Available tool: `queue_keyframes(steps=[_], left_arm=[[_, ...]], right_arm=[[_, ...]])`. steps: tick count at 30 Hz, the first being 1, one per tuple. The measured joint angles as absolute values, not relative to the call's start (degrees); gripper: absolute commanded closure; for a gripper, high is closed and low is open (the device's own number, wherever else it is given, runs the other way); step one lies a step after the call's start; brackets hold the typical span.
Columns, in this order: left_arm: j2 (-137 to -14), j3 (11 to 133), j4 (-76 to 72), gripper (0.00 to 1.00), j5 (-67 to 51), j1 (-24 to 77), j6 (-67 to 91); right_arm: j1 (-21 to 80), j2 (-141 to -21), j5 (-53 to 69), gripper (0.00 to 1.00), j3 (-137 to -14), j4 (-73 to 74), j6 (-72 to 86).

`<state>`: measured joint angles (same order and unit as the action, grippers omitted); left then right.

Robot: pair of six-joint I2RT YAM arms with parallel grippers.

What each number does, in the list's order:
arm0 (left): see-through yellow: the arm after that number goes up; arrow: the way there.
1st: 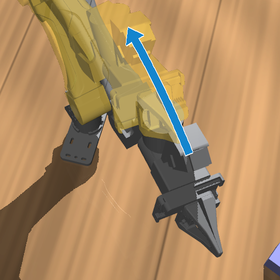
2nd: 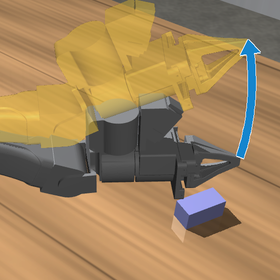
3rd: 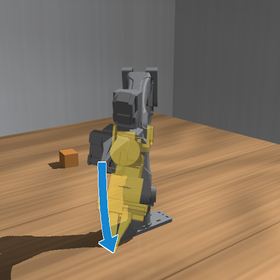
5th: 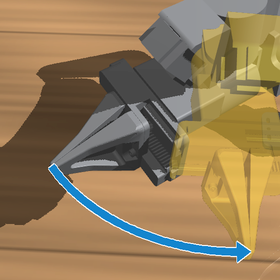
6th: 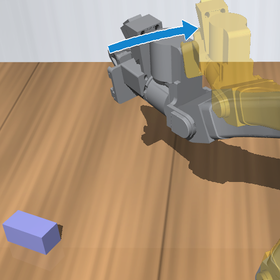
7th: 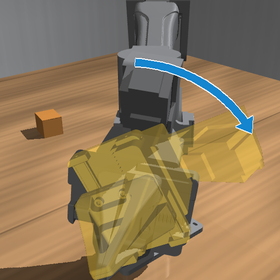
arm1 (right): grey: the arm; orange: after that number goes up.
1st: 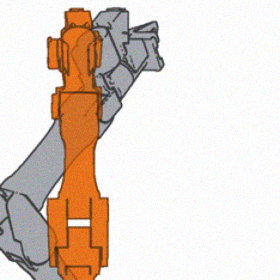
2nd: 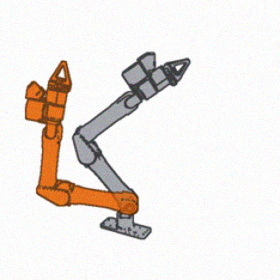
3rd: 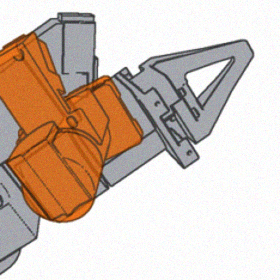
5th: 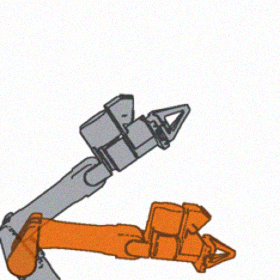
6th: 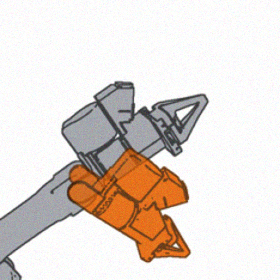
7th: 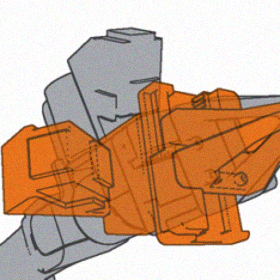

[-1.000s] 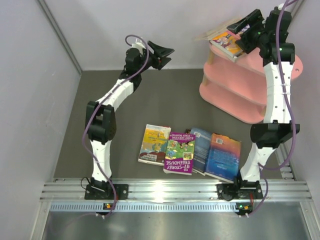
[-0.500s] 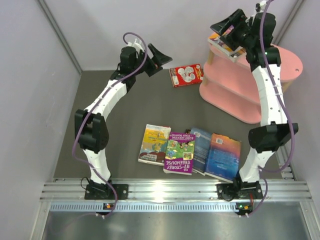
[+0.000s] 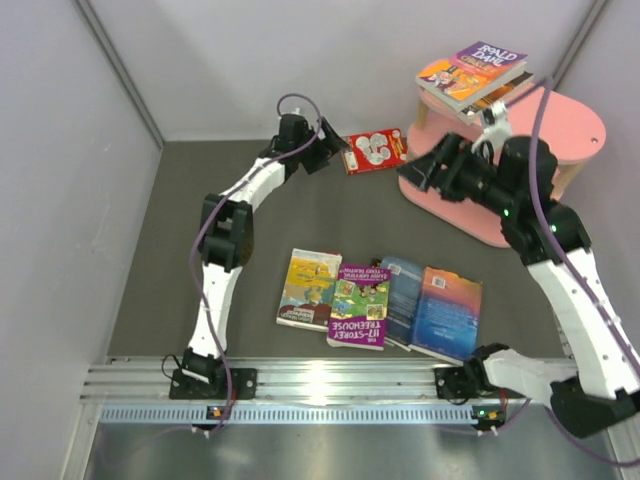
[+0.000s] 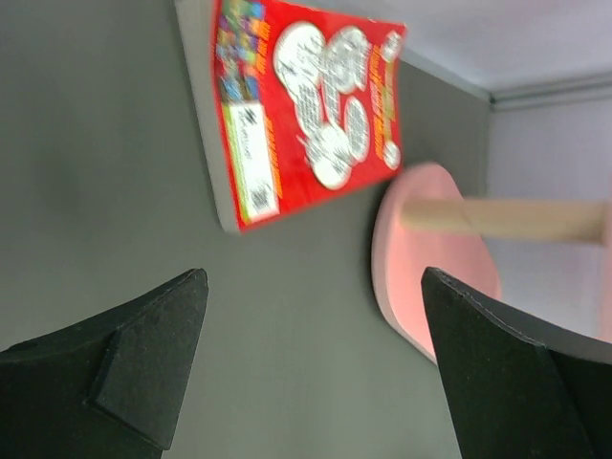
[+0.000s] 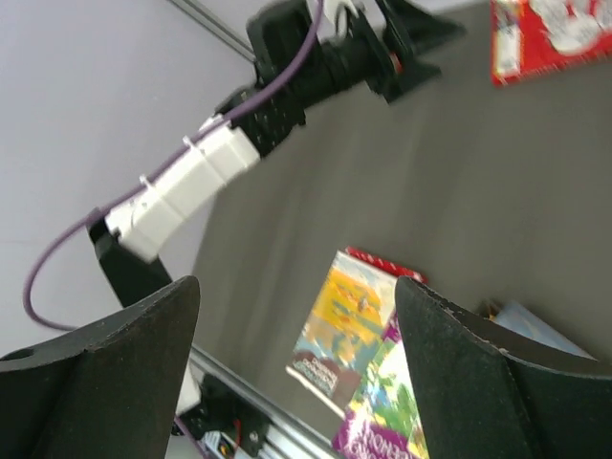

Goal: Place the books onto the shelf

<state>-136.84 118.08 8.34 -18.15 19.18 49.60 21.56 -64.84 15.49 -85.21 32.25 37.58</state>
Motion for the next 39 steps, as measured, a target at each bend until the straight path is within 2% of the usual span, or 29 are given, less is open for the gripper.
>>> queue_keyframes(steps=[2, 8, 12, 14, 18, 29, 33, 39], left_arm=[[-142.19, 123.20, 7.16, 0.01, -16.97, 19.33, 49.78], [-150.02, 125.19, -9.23, 0.01, -15.55, 19.90, 59.22], [-161.95, 141.84, -14.72, 0.01, -9.72, 21.26, 63.99], [-164.66, 145.36, -14.85, 0.01, -4.86, 22.04, 65.14], [-164.90, 144.92, -12.73, 0.01, 1.50, 23.05, 63.83], [-165.07, 143.65, -11.03, 0.02, 8.49, 22.50, 55.07], [-165.73, 144.68, -11.09, 0.05, 7.64, 22.55, 54.92], [-167.39, 145.80, -13.87, 0.14, 5.15, 23.53, 56.07]], right_arm=[[21.30, -59.13, 13.54, 0.17, -80.01, 35.40, 37.60], [21.32, -49.45, 9.23, 0.17, -74.04, 43.07, 37.52], [21.30, -46.09, 7.31, 0.17, -71.81, 47.37, 37.71], [21.30, -45.41, 6.70, 0.17, -71.46, 49.47, 37.95], [21.30, -45.43, 5.32, 0.17, -71.42, 51.90, 37.95], [21.30, -46.63, 4.27, 0.17, -70.13, 54.63, 36.97], [21.30, -47.97, 4.27, 0.16, -70.13, 54.63, 35.83], [21.30, -49.04, 4.36, 0.16, -69.01, 54.72, 34.63]])
